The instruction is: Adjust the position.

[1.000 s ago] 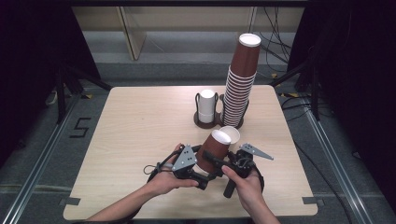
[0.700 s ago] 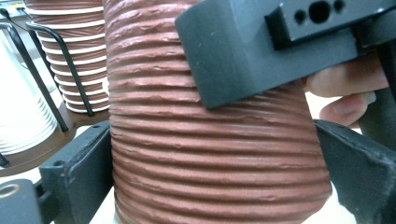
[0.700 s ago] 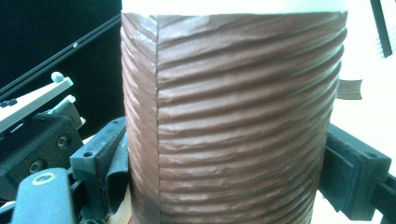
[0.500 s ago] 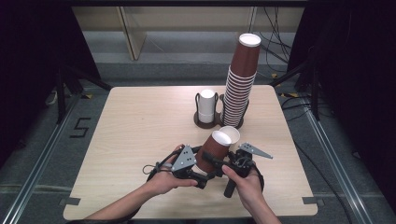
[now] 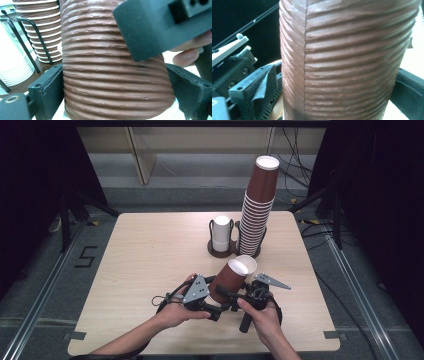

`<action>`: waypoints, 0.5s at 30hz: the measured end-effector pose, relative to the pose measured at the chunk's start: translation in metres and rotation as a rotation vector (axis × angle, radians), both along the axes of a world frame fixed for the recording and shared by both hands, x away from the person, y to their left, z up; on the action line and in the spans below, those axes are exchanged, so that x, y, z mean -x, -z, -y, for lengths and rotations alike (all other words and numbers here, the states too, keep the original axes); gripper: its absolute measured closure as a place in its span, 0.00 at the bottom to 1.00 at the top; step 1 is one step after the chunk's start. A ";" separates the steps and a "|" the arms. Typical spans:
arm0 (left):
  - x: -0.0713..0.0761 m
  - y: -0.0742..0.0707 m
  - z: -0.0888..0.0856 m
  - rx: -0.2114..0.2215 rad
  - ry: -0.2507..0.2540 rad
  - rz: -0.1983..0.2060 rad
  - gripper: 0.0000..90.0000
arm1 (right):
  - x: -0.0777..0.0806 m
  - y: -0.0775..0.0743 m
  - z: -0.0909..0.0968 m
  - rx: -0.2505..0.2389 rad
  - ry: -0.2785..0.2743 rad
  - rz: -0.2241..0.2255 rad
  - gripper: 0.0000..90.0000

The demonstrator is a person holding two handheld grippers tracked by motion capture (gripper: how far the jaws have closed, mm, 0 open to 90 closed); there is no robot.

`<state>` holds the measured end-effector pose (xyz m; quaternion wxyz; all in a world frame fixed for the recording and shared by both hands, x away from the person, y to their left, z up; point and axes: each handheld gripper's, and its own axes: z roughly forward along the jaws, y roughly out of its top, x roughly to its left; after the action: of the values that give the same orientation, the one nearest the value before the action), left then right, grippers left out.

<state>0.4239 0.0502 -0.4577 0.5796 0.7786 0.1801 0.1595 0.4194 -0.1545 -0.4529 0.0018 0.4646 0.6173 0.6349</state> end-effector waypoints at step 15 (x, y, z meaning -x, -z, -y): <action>0.002 -0.003 -0.003 -0.010 -0.001 0.012 0.09 | 0.002 -0.003 0.001 0.017 -0.043 0.018 0.00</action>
<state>0.4219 0.0532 -0.4551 0.5767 0.7804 0.1762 0.1654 0.4178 -0.1554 -0.4494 -0.0024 0.4454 0.6324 0.6337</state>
